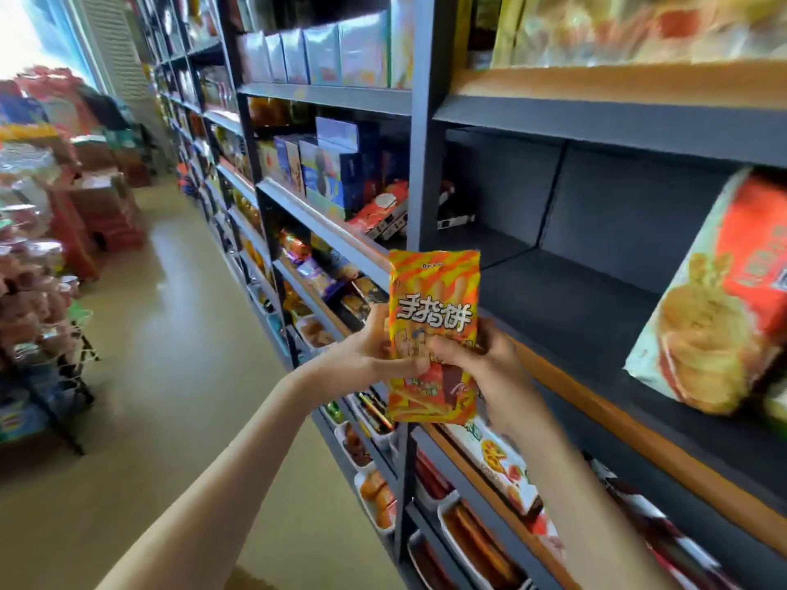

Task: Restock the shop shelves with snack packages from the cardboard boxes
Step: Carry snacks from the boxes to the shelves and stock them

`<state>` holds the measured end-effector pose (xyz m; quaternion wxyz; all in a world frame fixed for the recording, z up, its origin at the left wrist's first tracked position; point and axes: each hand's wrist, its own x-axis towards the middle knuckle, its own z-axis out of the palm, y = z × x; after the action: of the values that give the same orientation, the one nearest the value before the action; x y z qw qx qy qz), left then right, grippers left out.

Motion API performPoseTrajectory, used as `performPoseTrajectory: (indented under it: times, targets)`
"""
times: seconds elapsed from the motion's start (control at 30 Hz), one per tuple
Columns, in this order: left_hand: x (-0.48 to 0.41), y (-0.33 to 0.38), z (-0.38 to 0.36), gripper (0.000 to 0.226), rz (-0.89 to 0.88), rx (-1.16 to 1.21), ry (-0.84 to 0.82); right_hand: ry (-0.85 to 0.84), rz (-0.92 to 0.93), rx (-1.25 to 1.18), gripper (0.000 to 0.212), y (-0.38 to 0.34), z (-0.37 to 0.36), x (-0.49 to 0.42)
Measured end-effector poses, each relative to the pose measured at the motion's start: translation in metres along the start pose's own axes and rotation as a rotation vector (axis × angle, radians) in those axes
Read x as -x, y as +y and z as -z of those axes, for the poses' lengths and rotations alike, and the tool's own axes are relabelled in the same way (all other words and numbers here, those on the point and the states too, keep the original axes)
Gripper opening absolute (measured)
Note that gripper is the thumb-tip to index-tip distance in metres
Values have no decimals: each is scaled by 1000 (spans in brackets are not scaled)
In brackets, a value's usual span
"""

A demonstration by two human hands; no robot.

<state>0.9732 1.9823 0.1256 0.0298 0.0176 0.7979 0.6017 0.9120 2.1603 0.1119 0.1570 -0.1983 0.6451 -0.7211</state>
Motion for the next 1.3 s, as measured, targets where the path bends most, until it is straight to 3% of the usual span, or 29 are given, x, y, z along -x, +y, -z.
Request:
performPoseTrajectory:
  times: [0.1,0.3,0.47,0.73,0.9,1.03,1.17,1.3]
  targets:
    - [-11,6,12,74,-79,-80,-32,61,49,3,42,-11,-4,-8]
    - [-36,10,34,78,-217,-106,-118,155,69,104,67,-16,-13,-22]
    - [-72,8,35,77,-193,47,-113,296,84,240,82,-19,-10,-29]
    - [-135,31,3,62,-143,253,-80,440,82,326,58,-26,20,-28]
    - [-178,57,-15,67,-151,264,-172,614,77,507,39,-46,39,-31]
    - [-224,71,-49,57,-183,251,-269,799,-6,697,44,-64,69,-53]
    - [-275,75,-80,52,-127,275,-463,984,-165,770,68,-66,95,-89]
    - [-312,67,-101,36,-133,88,-553,1096,-299,797,67,-58,123,-118]
